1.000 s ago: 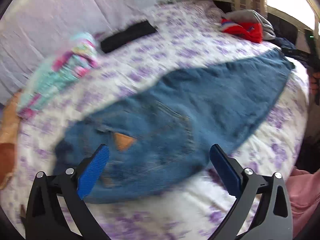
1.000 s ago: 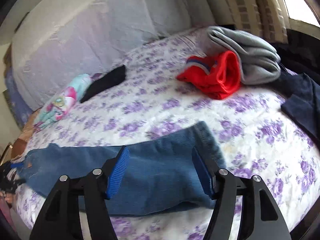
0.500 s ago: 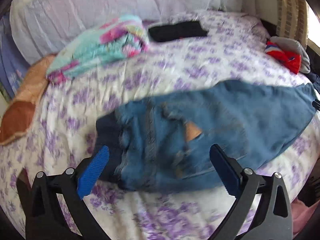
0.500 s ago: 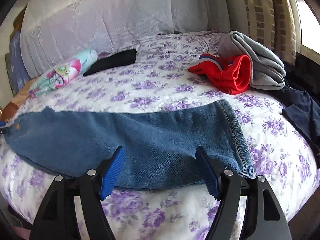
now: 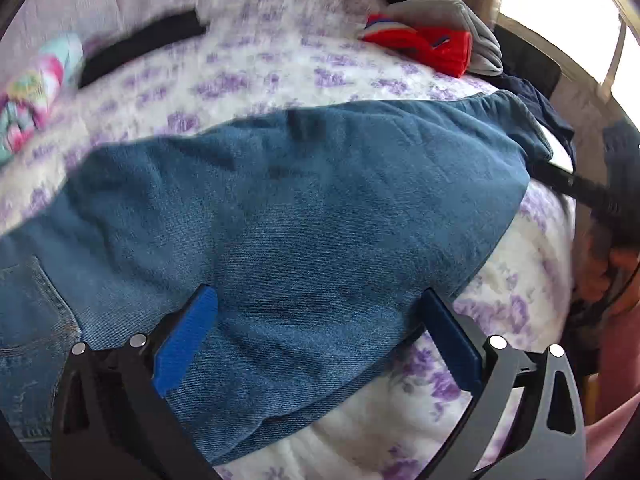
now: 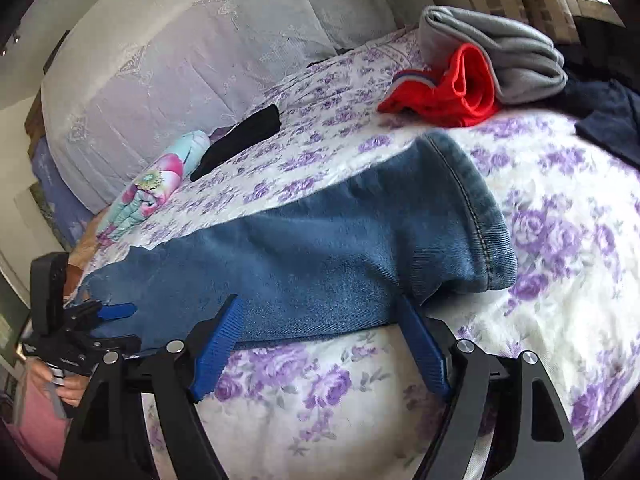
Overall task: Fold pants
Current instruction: 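Grasp the leg hems of the blue jeans with the right gripper, then lift the leg hems with the right gripper and fold them over toward the waistband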
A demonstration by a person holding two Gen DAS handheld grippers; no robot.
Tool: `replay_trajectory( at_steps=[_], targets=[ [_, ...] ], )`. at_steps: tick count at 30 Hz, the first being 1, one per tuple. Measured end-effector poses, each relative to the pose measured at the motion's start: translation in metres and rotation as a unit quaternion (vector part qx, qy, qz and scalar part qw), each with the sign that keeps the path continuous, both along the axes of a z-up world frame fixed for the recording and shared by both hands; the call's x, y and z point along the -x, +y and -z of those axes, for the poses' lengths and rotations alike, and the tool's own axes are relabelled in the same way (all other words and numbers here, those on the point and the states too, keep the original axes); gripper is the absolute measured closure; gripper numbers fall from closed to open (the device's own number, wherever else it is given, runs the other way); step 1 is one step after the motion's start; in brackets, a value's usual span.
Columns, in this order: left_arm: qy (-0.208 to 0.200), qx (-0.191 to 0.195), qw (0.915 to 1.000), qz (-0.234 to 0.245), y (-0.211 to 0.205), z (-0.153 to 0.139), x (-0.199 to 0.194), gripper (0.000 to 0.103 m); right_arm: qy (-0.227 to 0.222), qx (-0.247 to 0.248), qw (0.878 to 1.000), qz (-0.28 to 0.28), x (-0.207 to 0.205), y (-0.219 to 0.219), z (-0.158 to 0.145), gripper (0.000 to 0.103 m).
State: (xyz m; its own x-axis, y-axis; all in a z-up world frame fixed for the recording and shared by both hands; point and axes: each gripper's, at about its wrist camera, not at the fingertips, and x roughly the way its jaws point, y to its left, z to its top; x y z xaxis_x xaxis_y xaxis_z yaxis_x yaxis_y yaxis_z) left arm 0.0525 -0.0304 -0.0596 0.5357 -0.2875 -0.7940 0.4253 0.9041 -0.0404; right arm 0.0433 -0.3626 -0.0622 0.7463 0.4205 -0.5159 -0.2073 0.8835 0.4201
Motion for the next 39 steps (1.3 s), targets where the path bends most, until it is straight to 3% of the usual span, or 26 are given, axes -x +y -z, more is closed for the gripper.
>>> replay_trajectory(
  at_steps=[2, 5, 7, 12, 14, 17, 19, 21, 23, 24, 27, 28, 30, 31, 34, 36, 39],
  targets=[
    [0.006, -0.021, 0.9997, 0.006, -0.003, -0.003, 0.004, 0.004, -0.008, -0.022, 1.000, -0.005, 0.005, -0.007, -0.006, 0.024],
    [0.019, -0.016, 0.9997, -0.004, 0.002, -0.009, 0.001, 0.004, -0.012, -0.067, 0.998, 0.005, 0.011, -0.024, -0.016, 0.024],
    [0.020, -0.005, 0.9998, -0.008, 0.002, -0.012, -0.001, 0.004, 0.008, -0.110, 0.993, 0.034, 0.013, -0.042, -0.014, 0.024],
    [0.017, -0.003, 0.9998, -0.011, -0.008, -0.009, 0.001, 0.004, 0.058, -0.212, 0.972, 0.083, 0.014, -0.076, 0.009, 0.039],
    [0.005, -0.010, 0.9999, -0.010, -0.012, -0.007, 0.004, 0.004, 0.058, -0.223, 0.968, 0.094, 0.008, -0.081, 0.011, 0.055],
    [0.002, 0.010, 0.9999, -0.011, -0.008, -0.007, 0.004, 0.004, 0.049, -0.224, 0.968, 0.100, -0.006, -0.086, 0.010, 0.066],
    [-0.007, 0.012, 0.9999, -0.011, -0.007, -0.006, 0.007, 0.004, 0.071, -0.227, 0.966, 0.104, -0.020, -0.088, 0.015, 0.068],
    [-0.012, 0.008, 0.9998, -0.010, -0.008, -0.005, 0.008, 0.004, 0.072, -0.221, 0.967, 0.107, -0.025, -0.089, 0.014, 0.080],
    [-0.015, 0.008, 0.9998, -0.010, -0.008, -0.005, 0.009, 0.004, 0.042, -0.202, 0.974, 0.096, -0.022, -0.086, -0.001, 0.092],
    [-0.015, 0.010, 0.9998, -0.009, -0.007, -0.005, 0.008, 0.004, 0.014, -0.183, 0.979, 0.087, -0.017, -0.083, -0.012, 0.093],
    [-0.019, 0.010, 0.9997, -0.009, -0.008, -0.004, 0.009, 0.004, -0.053, -0.109, 0.990, 0.077, -0.007, -0.070, -0.031, 0.093],
    [-0.021, 0.010, 0.9997, -0.009, -0.008, -0.004, 0.009, 0.004, -0.047, -0.086, 0.992, 0.085, -0.010, -0.069, -0.026, 0.091],
    [-0.022, 0.009, 0.9997, -0.009, -0.008, -0.004, 0.011, 0.004, 0.015, -0.037, 0.993, 0.112, -0.024, -0.069, -0.001, 0.084],
    [-0.021, 0.008, 0.9997, -0.008, -0.008, -0.005, 0.011, 0.004, 0.013, -0.052, 0.992, 0.112, -0.022, -0.072, 0.007, 0.084],
    [-0.013, 0.007, 0.9998, -0.013, -0.005, -0.011, 0.012, 0.005, 0.017, -0.056, 0.987, 0.153, -0.004, -0.080, -0.007, 0.053],
    [-0.025, 0.030, 0.9992, -0.002, -0.008, -0.028, 0.014, 0.005, -0.035, -0.065, 0.983, 0.171, 0.012, -0.084, -0.030, 0.053],
    [-0.062, 0.084, 0.9941, 0.031, -0.026, -0.056, 0.016, 0.005, -0.089, -0.074, 0.987, 0.108, 0.007, -0.068, -0.057, 0.053]
  ],
)
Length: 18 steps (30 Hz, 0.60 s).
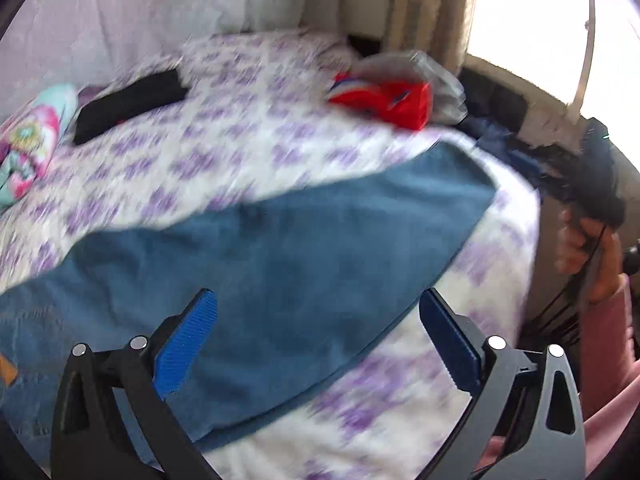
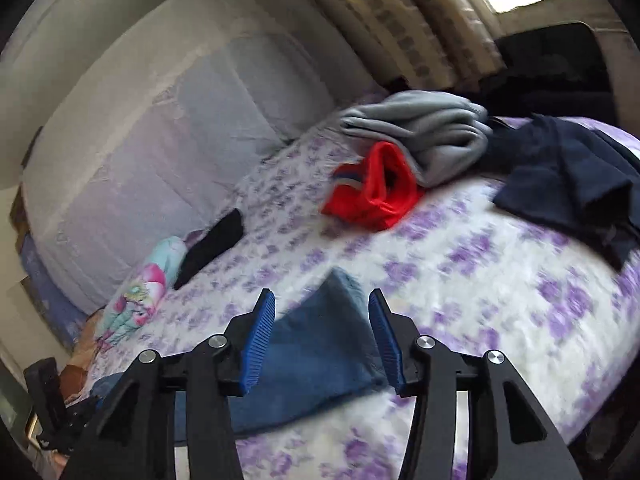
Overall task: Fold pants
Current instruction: 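Lift the leg hems with the right gripper and fold them over toward the waistband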
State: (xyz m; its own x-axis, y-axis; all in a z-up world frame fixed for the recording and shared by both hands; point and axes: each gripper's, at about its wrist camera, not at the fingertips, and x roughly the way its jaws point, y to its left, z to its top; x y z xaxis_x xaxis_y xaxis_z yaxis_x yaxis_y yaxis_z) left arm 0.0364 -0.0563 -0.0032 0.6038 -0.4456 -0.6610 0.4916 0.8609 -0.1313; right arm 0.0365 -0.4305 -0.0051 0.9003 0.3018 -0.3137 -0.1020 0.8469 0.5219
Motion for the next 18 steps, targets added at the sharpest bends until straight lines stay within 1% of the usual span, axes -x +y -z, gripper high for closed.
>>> replay_trajectory(
  at_steps=[1, 3, 4, 5, 6, 7, 8, 9, 10, 11, 12, 14, 16, 18],
  targets=[
    [-0.006, 0.008, 0.9999, 0.011, -0.009, -0.004, -0.002, 0.005, -0.008, -0.002, 1.000, -0.030, -0.010, 0.008, -0.004, 0.054],
    [-0.004, 0.004, 0.9998, 0.021, -0.031, 0.002, -0.010, 0.005, 0.010, -0.008, 0.997, -0.074, -0.043, 0.026, -0.001, 0.055],
    [0.011, -0.004, 0.9997, 0.020, -0.040, 0.014, -0.017, 0.005, 0.029, -0.007, 0.996, -0.088, -0.061, 0.031, 0.006, 0.057],
    [0.033, -0.010, 0.9992, 0.018, -0.046, 0.027, -0.023, 0.005, 0.066, 0.008, 0.994, -0.082, -0.081, 0.035, 0.019, 0.058],
    [0.059, -0.019, 0.9980, 0.017, -0.050, 0.041, -0.029, 0.005, 0.111, 0.036, 0.991, -0.058, -0.098, 0.034, 0.034, 0.066],
    [0.058, -0.040, 0.9974, 0.014, -0.055, 0.054, -0.031, 0.005, 0.132, 0.042, 0.989, -0.049, -0.106, 0.030, 0.044, 0.081],
    [0.043, -0.055, 0.9975, 0.015, -0.059, 0.053, -0.026, 0.005, 0.133, 0.009, 0.990, -0.044, -0.105, 0.020, 0.047, 0.079],
    [0.034, -0.067, 0.9971, 0.014, -0.061, 0.050, -0.022, 0.005, 0.123, -0.022, 0.991, -0.042, -0.097, 0.012, 0.041, 0.072],
    [0.031, -0.075, 0.9966, 0.013, -0.063, 0.052, -0.020, 0.005, 0.109, -0.033, 0.993, -0.029, -0.085, 0.007, 0.034, 0.056],
    [0.030, -0.073, 0.9968, 0.014, -0.062, 0.053, -0.020, 0.005, 0.089, -0.038, 0.995, -0.018, -0.069, 0.003, 0.027, 0.049],
    [0.032, -0.067, 0.9971, 0.013, -0.060, 0.052, -0.020, 0.005, 0.066, -0.041, 0.997, -0.010, -0.051, 0.000, 0.020, 0.049],
    [0.036, -0.054, 0.9979, 0.004, -0.057, 0.048, -0.021, 0.005, 0.049, -0.054, 0.997, -0.002, -0.024, -0.007, 0.017, 0.049],
    [0.037, -0.044, 0.9983, -0.006, -0.056, 0.041, -0.021, 0.005, 0.052, -0.096, 0.994, 0.006, 0.001, -0.017, 0.024, 0.049],
    [0.028, -0.013, 0.9995, 0.000, -0.057, 0.030, -0.018, 0.005, 0.061, -0.128, 0.990, 0.003, 0.015, -0.023, 0.034, 0.048]
  ],
)
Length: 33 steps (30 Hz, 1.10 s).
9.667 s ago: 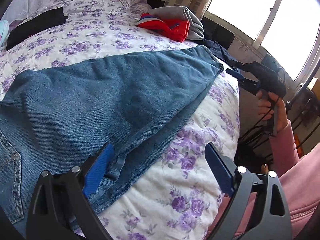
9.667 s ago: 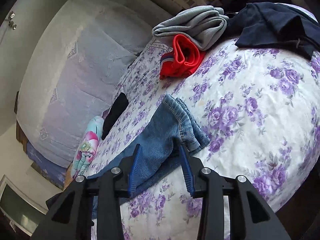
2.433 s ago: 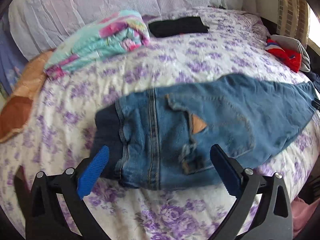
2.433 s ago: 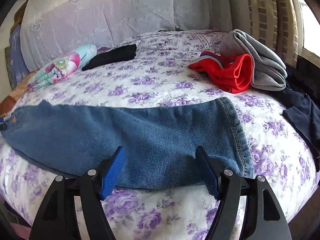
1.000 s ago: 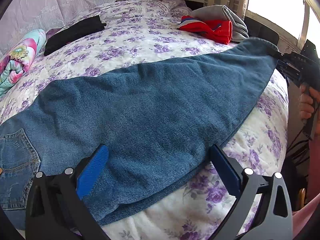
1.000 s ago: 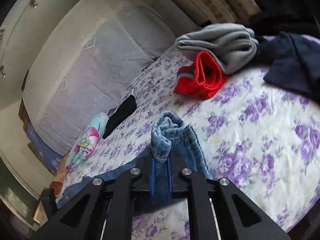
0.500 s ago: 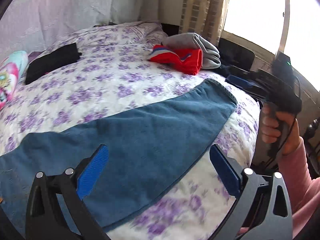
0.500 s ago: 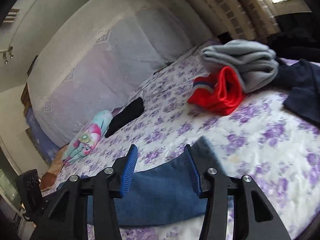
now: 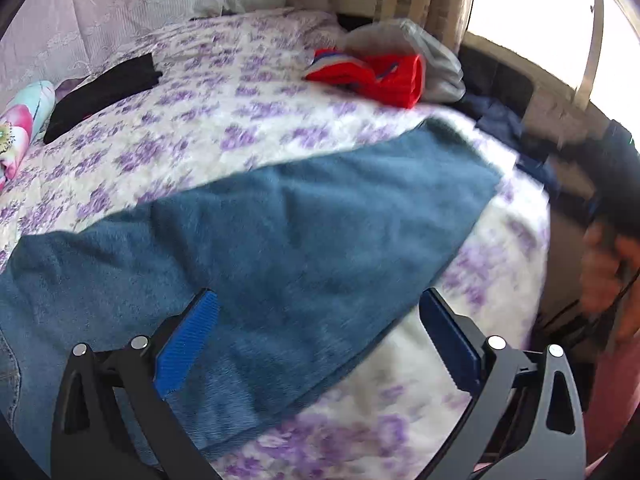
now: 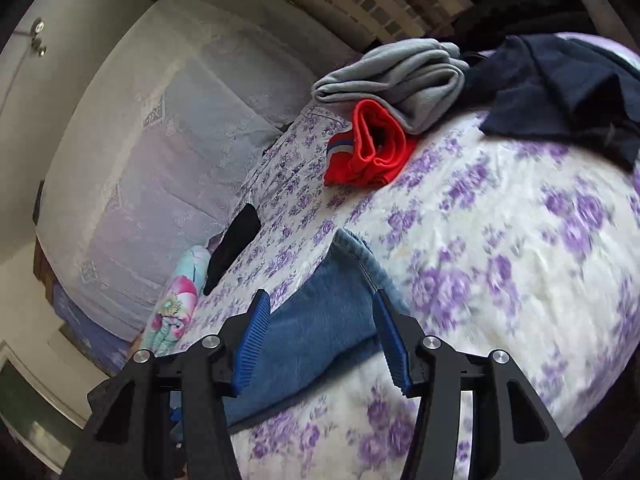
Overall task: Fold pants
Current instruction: 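Lift the leg hems with the right gripper and fold them over toward the waistband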
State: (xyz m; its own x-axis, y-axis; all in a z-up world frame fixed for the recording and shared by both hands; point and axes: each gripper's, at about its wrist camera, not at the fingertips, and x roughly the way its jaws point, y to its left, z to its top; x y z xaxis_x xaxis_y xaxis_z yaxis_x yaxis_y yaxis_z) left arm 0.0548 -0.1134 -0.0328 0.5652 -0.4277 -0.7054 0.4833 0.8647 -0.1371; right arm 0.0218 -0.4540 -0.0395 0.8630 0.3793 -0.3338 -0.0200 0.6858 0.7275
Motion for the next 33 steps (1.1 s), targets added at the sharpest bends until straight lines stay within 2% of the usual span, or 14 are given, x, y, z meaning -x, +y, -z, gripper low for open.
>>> replay_trajectory(
  at_steps=[3, 5, 8, 11, 19, 21, 23, 26, 29, 31, 33],
  targets=[
    [-0.018, 0.043, 0.9989, 0.009, -0.010, -0.016, 0.003, 0.005, 0.033, -0.019, 0.999, -0.013, 0.000, 0.006, 0.019, 0.048],
    [-0.004, 0.050, 0.9986, 0.018, -0.021, -0.012, 0.002, 0.005, 0.054, -0.030, 0.998, -0.022, -0.005, 0.012, 0.029, 0.048],
    [0.037, 0.029, 0.9988, 0.012, -0.036, 0.014, -0.003, 0.005, 0.077, -0.036, 0.996, -0.019, -0.013, 0.019, 0.040, 0.048],
    [0.011, -0.004, 0.9999, 0.009, -0.045, 0.015, 0.005, 0.005, 0.079, -0.039, 0.996, -0.013, -0.019, 0.023, 0.039, 0.042],
    [0.009, -0.008, 0.9999, 0.010, -0.045, 0.017, 0.005, 0.005, 0.075, -0.003, 0.997, 0.001, -0.047, 0.038, 0.036, 0.041],
    [0.009, -0.005, 0.9999, 0.011, -0.044, 0.017, 0.004, 0.005, 0.073, 0.008, 0.997, 0.011, -0.049, 0.040, 0.035, 0.046],
    [0.007, -0.008, 0.9999, 0.011, -0.045, 0.018, 0.003, 0.005, 0.078, 0.025, 0.996, 0.026, -0.047, 0.039, 0.038, 0.065],
    [0.007, -0.005, 0.9999, 0.013, -0.044, 0.016, 0.004, 0.005, 0.075, 0.037, 0.996, 0.032, -0.045, 0.037, 0.042, 0.075],
    [0.026, 0.045, 0.9985, 0.015, -0.025, 0.006, 0.002, 0.005, 0.074, 0.066, 0.995, 0.033, -0.044, 0.044, 0.037, 0.083],
    [0.024, 0.073, 0.9971, 0.005, -0.003, -0.007, 0.003, 0.005, 0.065, 0.110, 0.991, 0.037, -0.043, 0.054, 0.026, 0.086],
    [-0.019, 0.080, 0.9962, -0.029, 0.031, -0.028, 0.010, 0.005, 0.045, 0.181, 0.981, 0.045, -0.040, 0.072, 0.007, 0.086]
  ],
)
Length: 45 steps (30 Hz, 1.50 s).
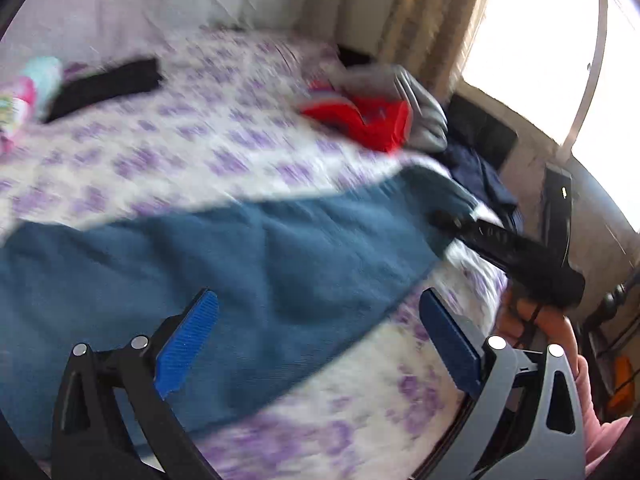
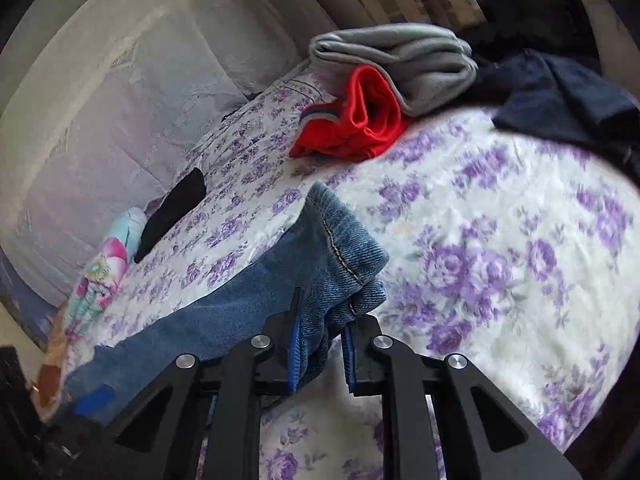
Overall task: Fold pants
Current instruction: 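Lift the leg hems with the right gripper and fold them over toward the waistband, then lower the folded legs onto the jeans and open the right gripper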
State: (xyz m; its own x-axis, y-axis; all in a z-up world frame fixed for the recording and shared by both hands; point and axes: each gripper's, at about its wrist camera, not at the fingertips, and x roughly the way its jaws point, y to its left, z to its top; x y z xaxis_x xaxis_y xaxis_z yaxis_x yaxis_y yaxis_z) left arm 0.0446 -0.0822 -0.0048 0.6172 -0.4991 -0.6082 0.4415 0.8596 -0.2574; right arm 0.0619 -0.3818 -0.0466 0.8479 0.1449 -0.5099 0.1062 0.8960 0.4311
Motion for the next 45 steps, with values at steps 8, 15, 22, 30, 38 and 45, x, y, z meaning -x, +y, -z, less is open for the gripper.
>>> replay_trajectory(
  at_steps=[8, 15, 22, 30, 38, 45],
  targets=[
    [-0.084, -0.023, 0.9803, -0.178, 0.150, -0.036, 0.030, 0.005, -0.112, 0.264, 0.957, -0.051, 0.021, 0.121, -0.066, 0.087],
    [-0.082, 0.016, 0.9654, -0.247, 0.224, -0.015, 0.052, 0.005, -0.188, 0.420, 0.868, -0.188, 0.051, 0.248, -0.069, 0.088],
    [-0.065, 0.065, 0.9651, -0.245, 0.244, 0.005, 0.055, 0.005, -0.118, 0.509, 0.793, -0.314, 0.056, 0.321, -0.002, 0.088],
    [-0.063, 0.079, 0.9663, -0.237, 0.246, 0.006, 0.054, 0.005, -0.084, 0.511, 0.785, -0.340, 0.052, 0.323, 0.003, 0.079],
    [-0.079, 0.057, 0.9782, -0.183, 0.210, -0.020, 0.052, 0.005, -0.092, 0.282, 0.871, -0.392, 0.045, 0.254, -0.078, 0.049],
    [-0.096, 0.058, 0.9936, -0.007, 0.088, -0.039, 0.026, 0.033, -0.031, 0.151, 0.937, -0.313, -0.039, 0.181, -0.088, 0.089]
  ],
)
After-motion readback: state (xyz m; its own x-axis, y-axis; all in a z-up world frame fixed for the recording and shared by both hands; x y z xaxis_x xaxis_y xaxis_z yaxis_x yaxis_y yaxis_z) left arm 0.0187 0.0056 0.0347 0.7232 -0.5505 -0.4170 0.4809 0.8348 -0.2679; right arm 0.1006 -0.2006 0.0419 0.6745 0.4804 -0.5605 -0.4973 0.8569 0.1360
